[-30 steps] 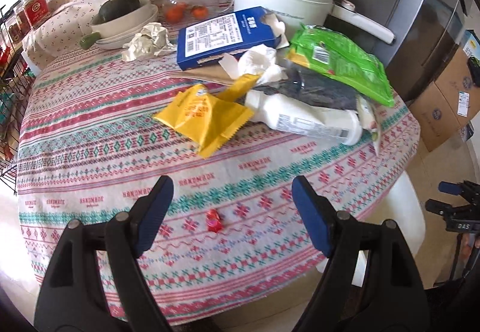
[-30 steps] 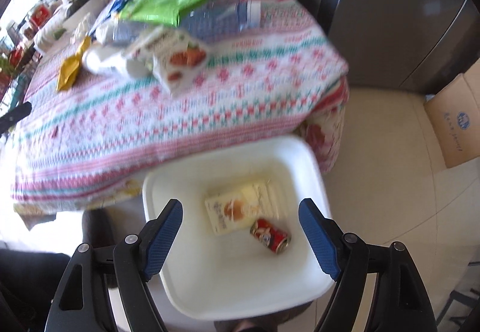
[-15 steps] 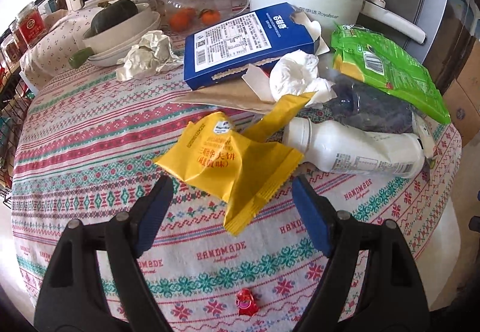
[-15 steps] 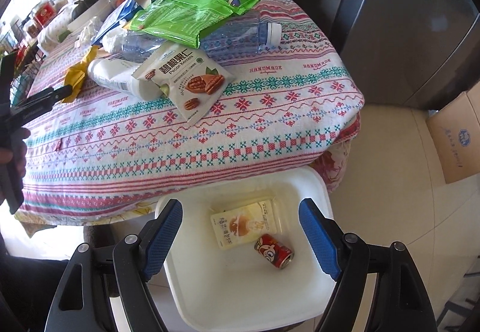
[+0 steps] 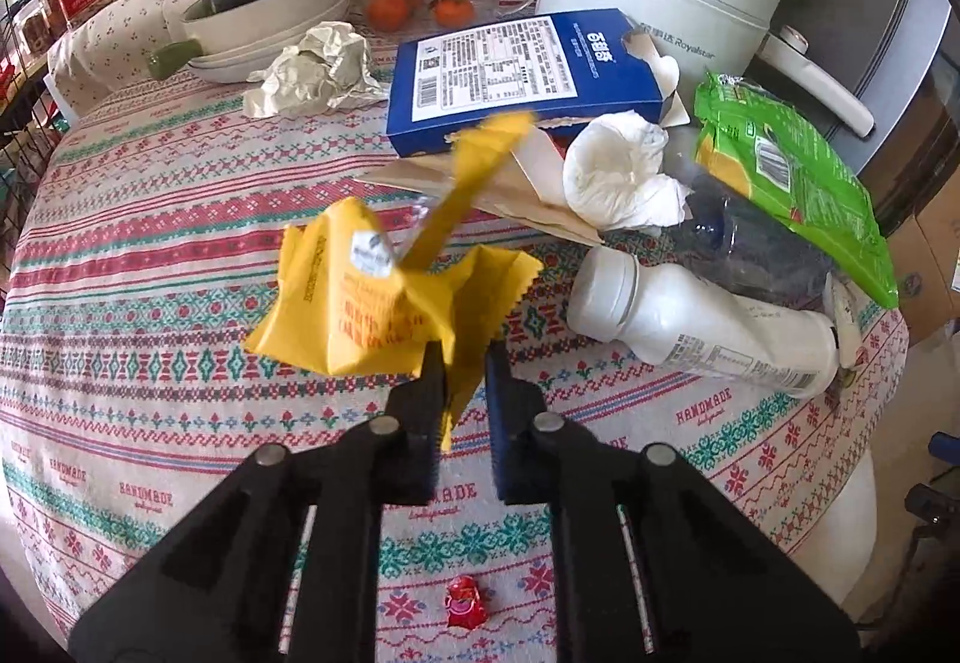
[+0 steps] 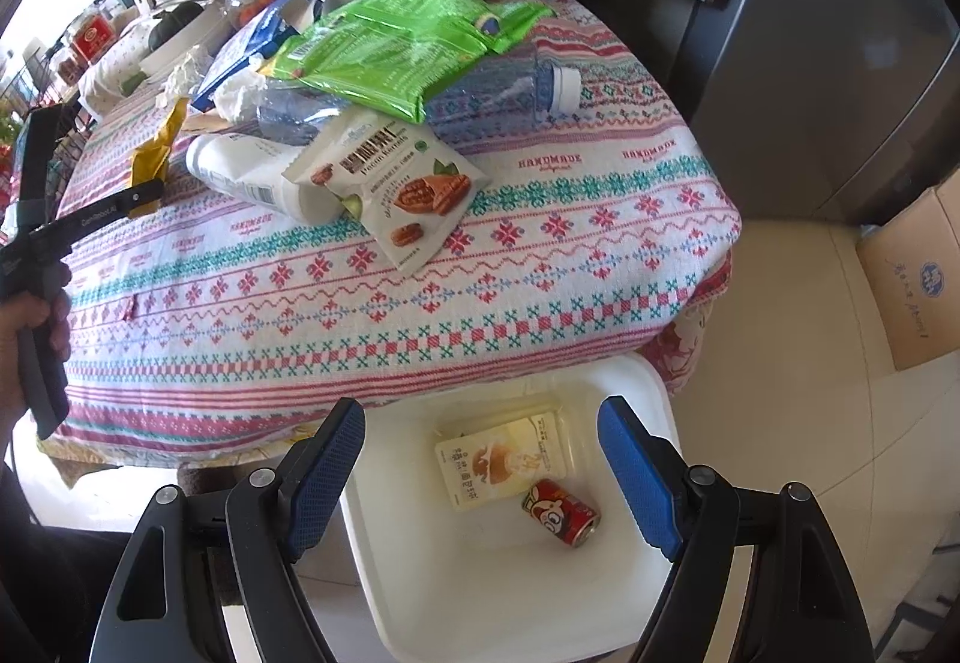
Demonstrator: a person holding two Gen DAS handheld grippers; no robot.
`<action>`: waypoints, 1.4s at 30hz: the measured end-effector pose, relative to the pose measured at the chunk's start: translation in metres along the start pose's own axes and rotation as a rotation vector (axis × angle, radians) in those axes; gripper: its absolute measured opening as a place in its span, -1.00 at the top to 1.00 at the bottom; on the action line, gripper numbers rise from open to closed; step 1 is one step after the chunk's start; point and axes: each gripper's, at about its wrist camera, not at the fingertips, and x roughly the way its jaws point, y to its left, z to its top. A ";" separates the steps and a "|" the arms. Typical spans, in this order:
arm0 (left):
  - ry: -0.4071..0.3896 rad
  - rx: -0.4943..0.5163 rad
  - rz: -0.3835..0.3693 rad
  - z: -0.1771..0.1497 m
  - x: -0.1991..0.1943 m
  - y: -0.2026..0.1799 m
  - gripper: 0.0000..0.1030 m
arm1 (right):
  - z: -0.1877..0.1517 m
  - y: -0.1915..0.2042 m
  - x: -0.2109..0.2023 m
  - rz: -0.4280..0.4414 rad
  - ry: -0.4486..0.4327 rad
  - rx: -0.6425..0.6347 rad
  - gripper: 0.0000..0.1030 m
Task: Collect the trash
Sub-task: 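Grasp the white plastic bottle with the right tool while the left tool holds the yellow bag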
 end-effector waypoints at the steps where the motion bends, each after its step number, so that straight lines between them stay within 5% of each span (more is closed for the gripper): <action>1: -0.003 -0.003 -0.004 -0.001 -0.005 0.001 0.78 | 0.001 0.002 -0.001 0.000 -0.006 -0.004 -0.58; 9: -0.032 -0.041 -0.054 -0.009 -0.048 0.014 0.79 | 0.020 0.035 -0.010 0.014 -0.082 -0.068 -0.58; 21: -0.058 -0.023 -0.103 -0.027 -0.089 0.033 0.79 | 0.061 0.134 0.015 0.048 -0.180 -0.330 -0.55; 30: -0.062 -0.011 -0.114 -0.032 -0.095 0.040 0.79 | 0.082 0.166 0.068 -0.155 -0.169 -0.440 -0.47; 36: -0.040 -0.024 -0.105 -0.032 -0.088 0.048 0.79 | 0.092 0.169 0.085 -0.138 -0.154 -0.431 -0.37; 38: -0.036 -0.025 -0.104 -0.033 -0.087 0.050 0.79 | 0.093 0.176 0.090 -0.131 -0.147 -0.440 -0.29; 42: -0.030 -0.031 -0.102 -0.034 -0.086 0.052 0.79 | 0.096 0.182 0.088 -0.011 -0.109 -0.400 0.26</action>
